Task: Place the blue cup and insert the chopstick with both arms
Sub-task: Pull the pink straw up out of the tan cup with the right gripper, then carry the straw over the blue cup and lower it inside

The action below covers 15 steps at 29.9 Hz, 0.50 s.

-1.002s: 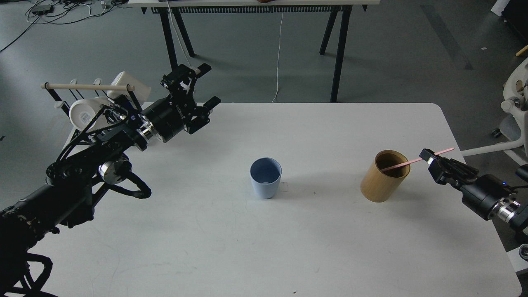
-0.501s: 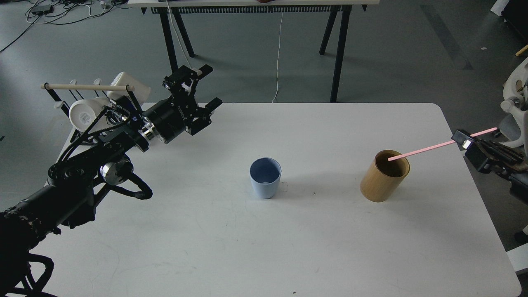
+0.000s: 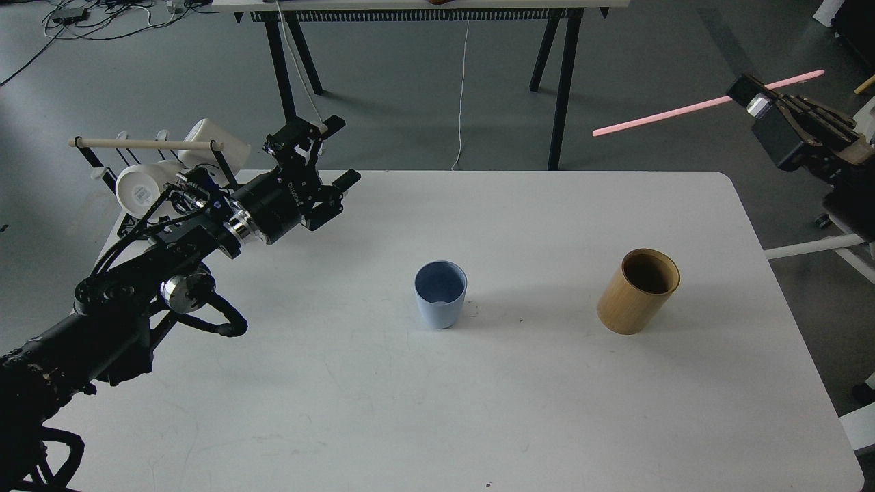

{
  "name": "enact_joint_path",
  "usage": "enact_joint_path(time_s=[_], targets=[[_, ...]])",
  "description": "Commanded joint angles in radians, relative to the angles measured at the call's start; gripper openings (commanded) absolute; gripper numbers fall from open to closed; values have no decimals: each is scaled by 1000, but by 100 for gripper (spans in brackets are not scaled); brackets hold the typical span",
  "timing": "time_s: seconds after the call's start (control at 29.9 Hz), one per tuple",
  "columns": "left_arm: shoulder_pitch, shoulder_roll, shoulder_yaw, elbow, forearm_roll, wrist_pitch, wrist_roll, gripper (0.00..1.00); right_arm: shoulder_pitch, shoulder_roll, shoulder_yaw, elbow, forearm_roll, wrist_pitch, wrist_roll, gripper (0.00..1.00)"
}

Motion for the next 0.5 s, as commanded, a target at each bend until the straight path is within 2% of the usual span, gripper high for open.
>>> enact_joint_path(time_s=[0.0,0.13,0.23,0.47], targets=[[7,-1,1,1,-1,0,0,99,59,171,-26,-132,-106,0,0,0],[10,-5,1,41,-1,0,0,99,159,263,-125,-163,-121,8,0,0],[11,-8,-2,84,-3,0,0,99,268,303,-268,-163,-121,35,0,0],[11,-1,-4,86,-4,0,0,99,475,366,-527,-158,-124,125,0,0]])
